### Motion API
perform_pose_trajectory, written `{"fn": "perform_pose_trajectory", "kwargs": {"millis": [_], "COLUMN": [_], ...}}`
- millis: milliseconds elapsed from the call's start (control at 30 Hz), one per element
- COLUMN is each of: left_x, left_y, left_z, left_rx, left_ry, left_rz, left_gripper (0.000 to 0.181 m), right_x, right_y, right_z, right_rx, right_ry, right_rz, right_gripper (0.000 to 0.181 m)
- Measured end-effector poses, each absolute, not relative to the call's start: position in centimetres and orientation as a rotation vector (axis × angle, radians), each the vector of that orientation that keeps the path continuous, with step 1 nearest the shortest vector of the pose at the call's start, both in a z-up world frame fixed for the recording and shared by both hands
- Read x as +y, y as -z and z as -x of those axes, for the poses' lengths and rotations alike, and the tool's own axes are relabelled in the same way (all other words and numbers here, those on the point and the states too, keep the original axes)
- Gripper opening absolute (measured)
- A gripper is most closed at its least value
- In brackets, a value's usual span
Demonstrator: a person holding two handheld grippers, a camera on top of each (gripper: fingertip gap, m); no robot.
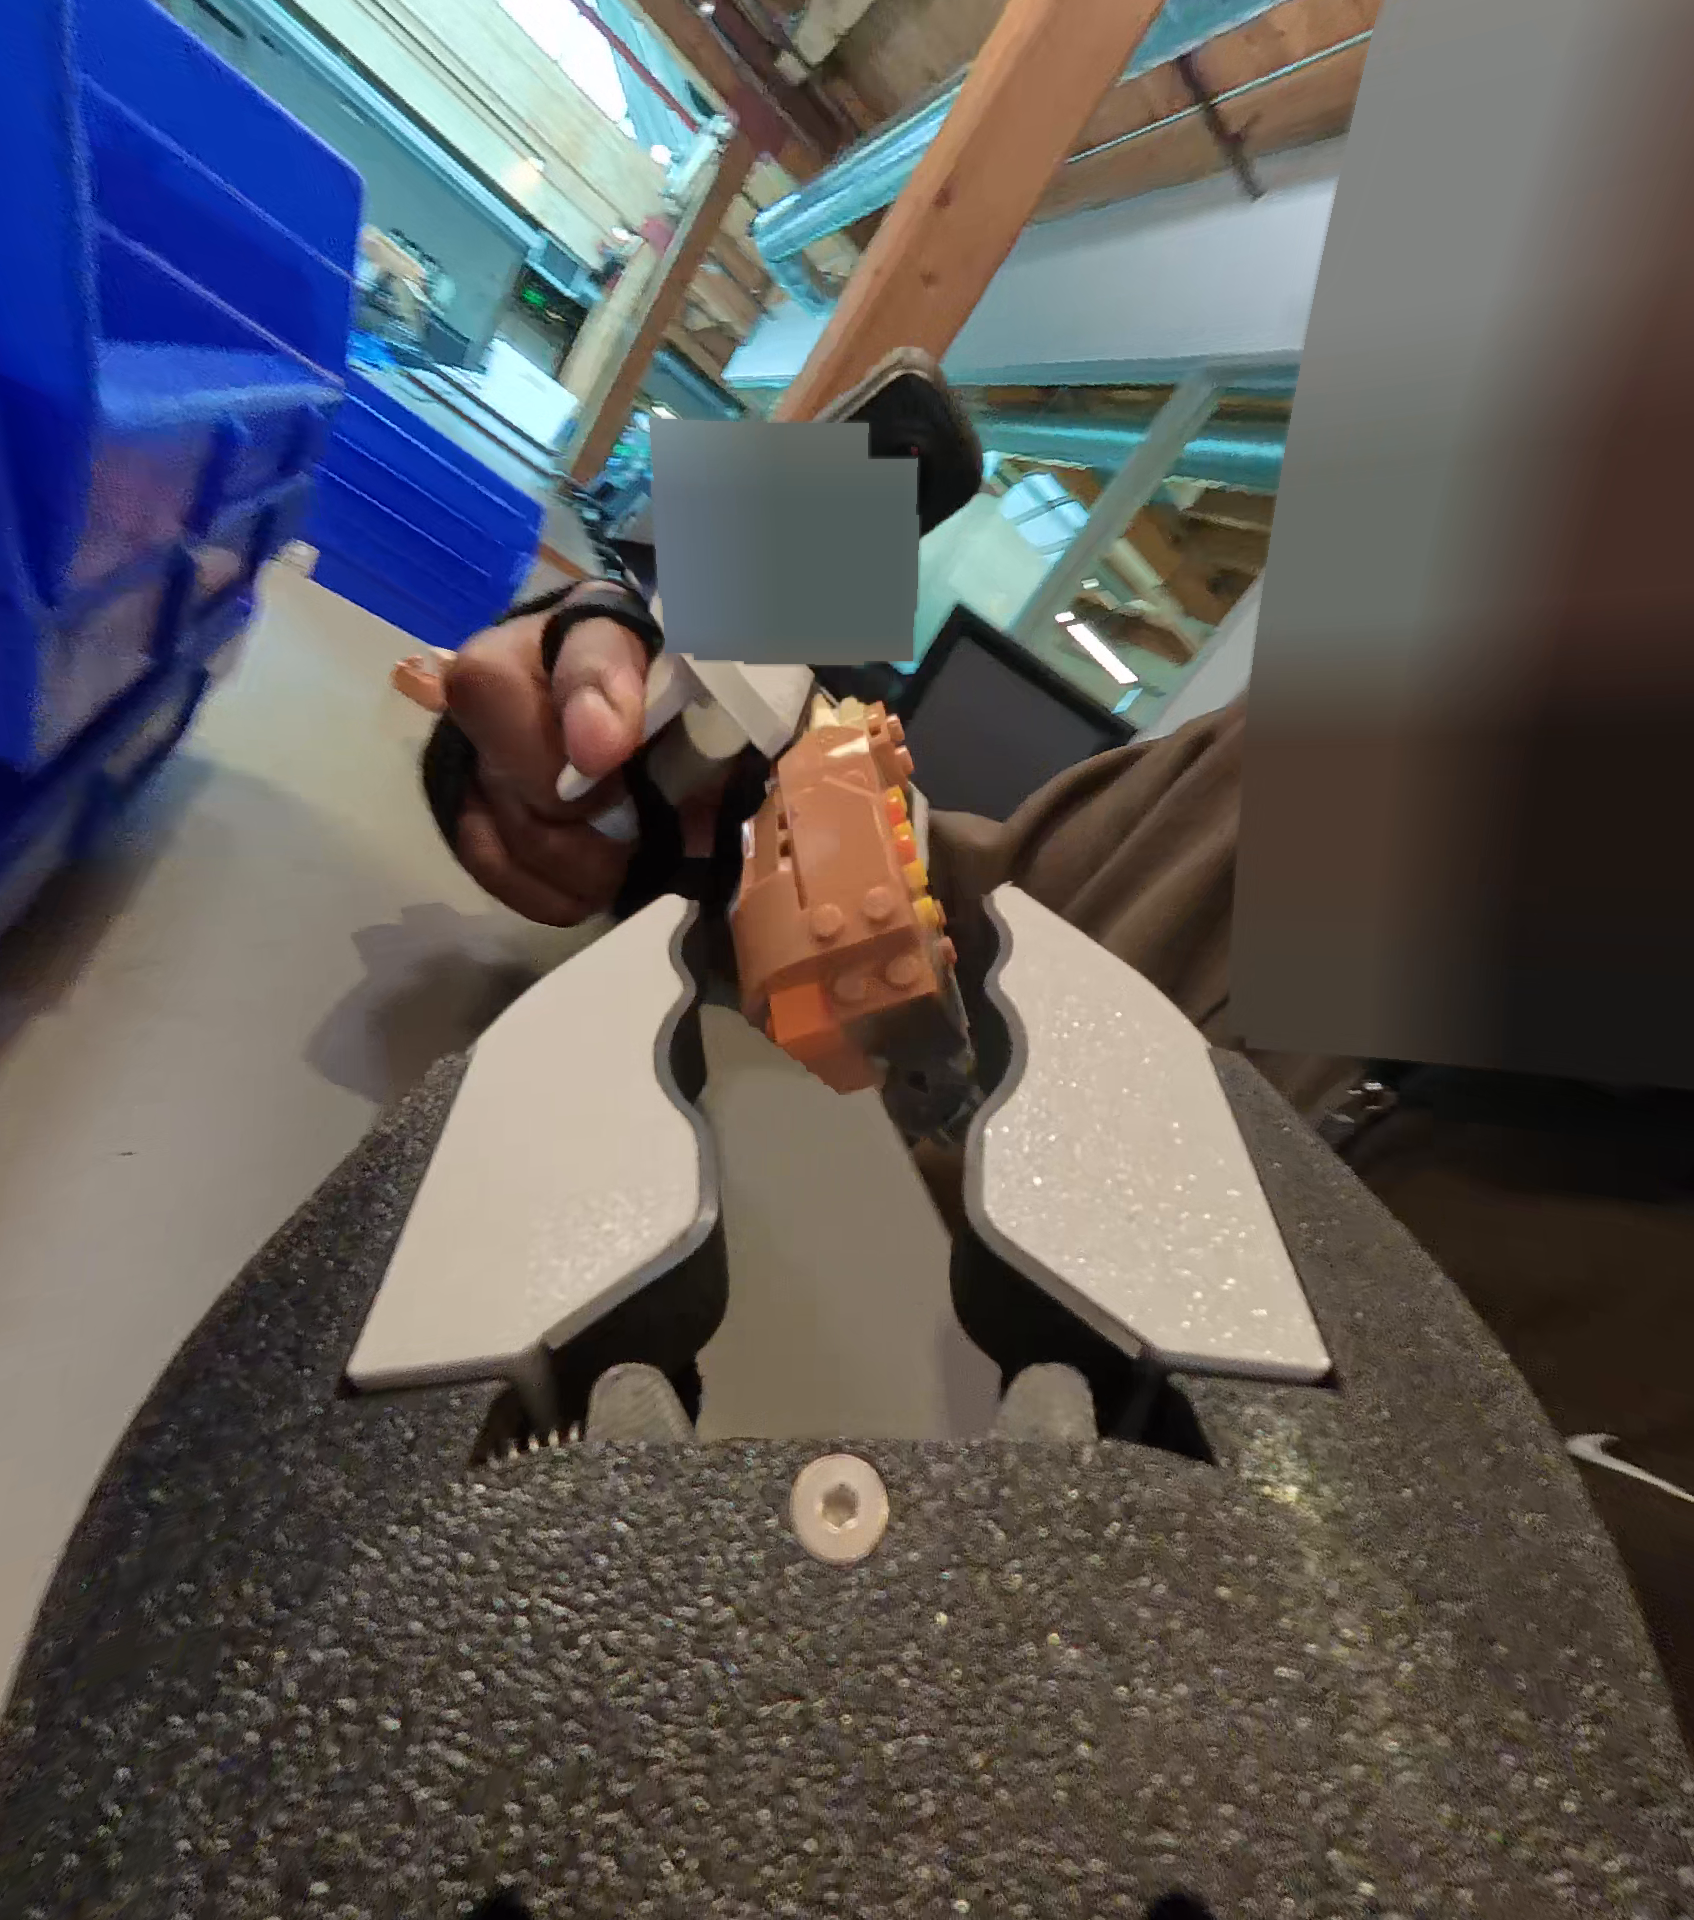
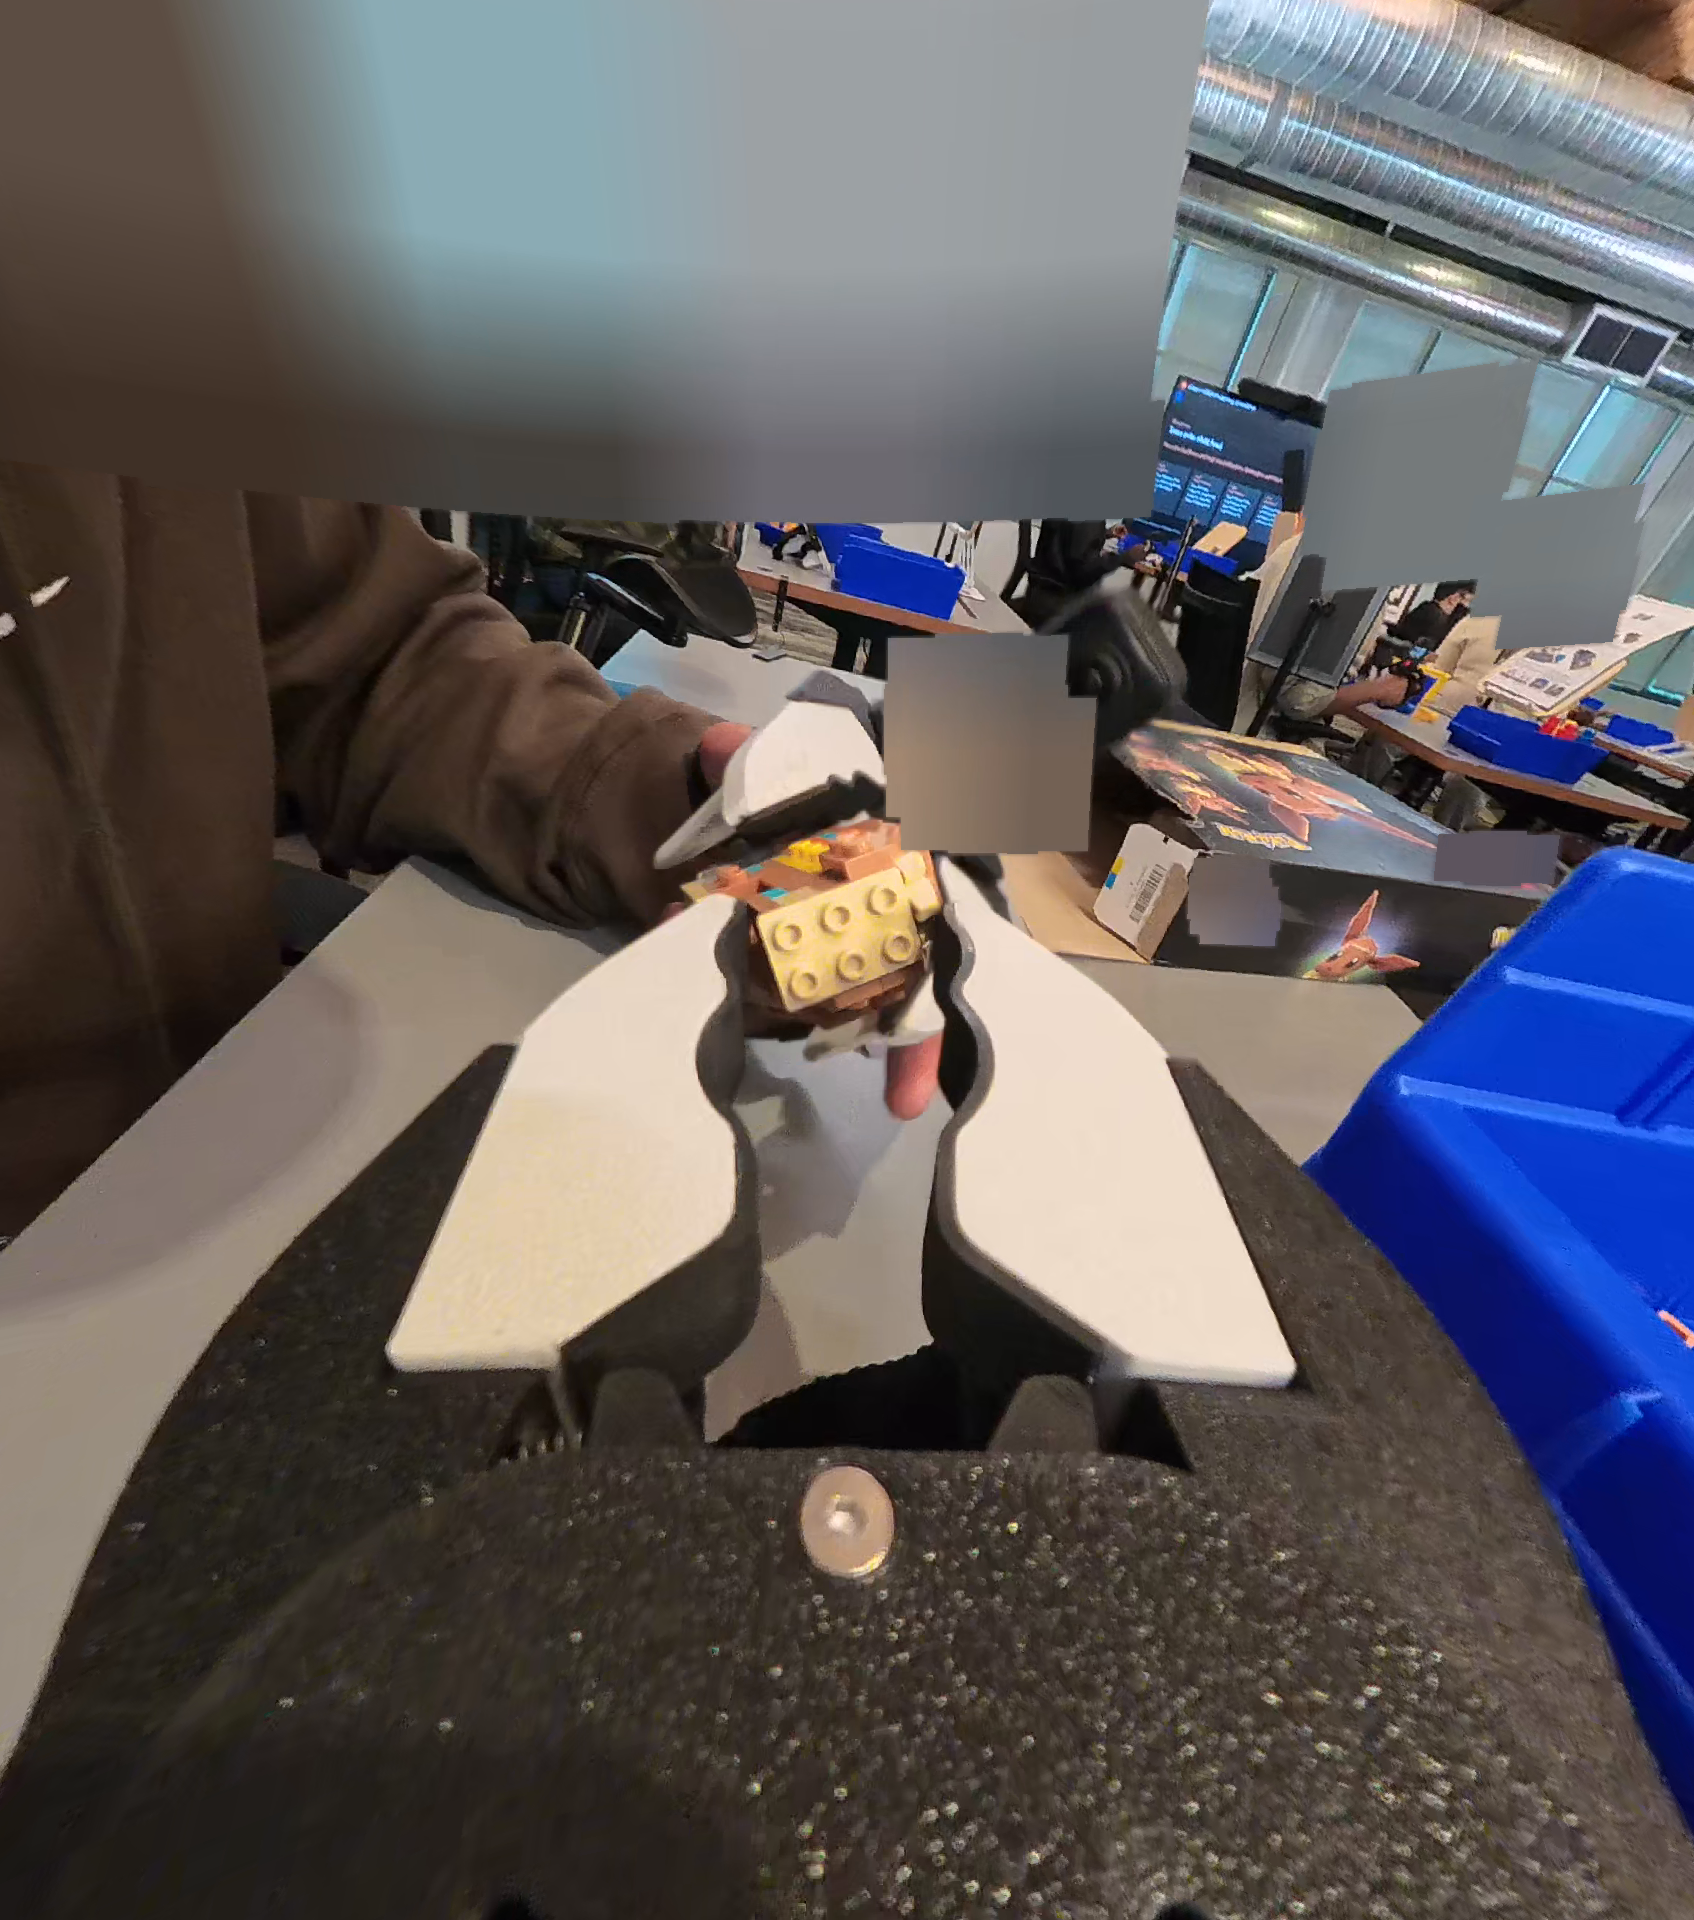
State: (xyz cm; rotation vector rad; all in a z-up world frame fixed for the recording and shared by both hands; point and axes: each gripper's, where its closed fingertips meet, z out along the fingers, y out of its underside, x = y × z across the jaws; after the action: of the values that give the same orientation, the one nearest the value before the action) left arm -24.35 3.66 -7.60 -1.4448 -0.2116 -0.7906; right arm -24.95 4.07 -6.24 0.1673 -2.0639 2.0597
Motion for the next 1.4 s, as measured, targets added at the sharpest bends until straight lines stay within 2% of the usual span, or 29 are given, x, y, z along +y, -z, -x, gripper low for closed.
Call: {"fn": "perform_pose_trajectory", "kwargs": {"millis": [167, 333, 500, 767, 1000, 1400], "left_x": [3.0, 2.8, 3.5, 3.7, 3.3, 3.9], "left_y": [7.9, 9.3, 12.5, 12.4, 9.8, 9.5], "left_z": [26.7, 26.4, 26.8, 27.2, 29.2, 29.6], "left_rx": [-0.176, 0.001, 0.056, -0.028, -0.285, -0.243], "left_ry": [0.352, -0.010, -0.180, -0.075, 0.139, -0.105], "left_rz": [1.589, 1.796, 1.962, 1.923, 1.648, 1.647], "left_gripper": [0.061, 0.062, 0.061, 0.055, 0.054, 0.054], "right_x": [4.1, 3.9, 3.6, 3.5, 5.0, 3.8], "right_y": [7.2, 8.8, 10.0, 9.8, 7.2, 8.8], "right_z": [26.3, 27.6, 27.9, 28.2, 30.1, 29.5], "right_rx": [-2.139, -2.260, -2.344, -2.362, -2.205, -2.305], "right_ry": [-1.992, -1.877, -1.815, -1.878, -2.056, -1.965], "right_rz": [-0.056, 0.071, 0.134, 0.217, 0.474, 0.494], "right_gripper": [0.034, 0.034, 0.034, 0.034, 0.034, 0.031]}}
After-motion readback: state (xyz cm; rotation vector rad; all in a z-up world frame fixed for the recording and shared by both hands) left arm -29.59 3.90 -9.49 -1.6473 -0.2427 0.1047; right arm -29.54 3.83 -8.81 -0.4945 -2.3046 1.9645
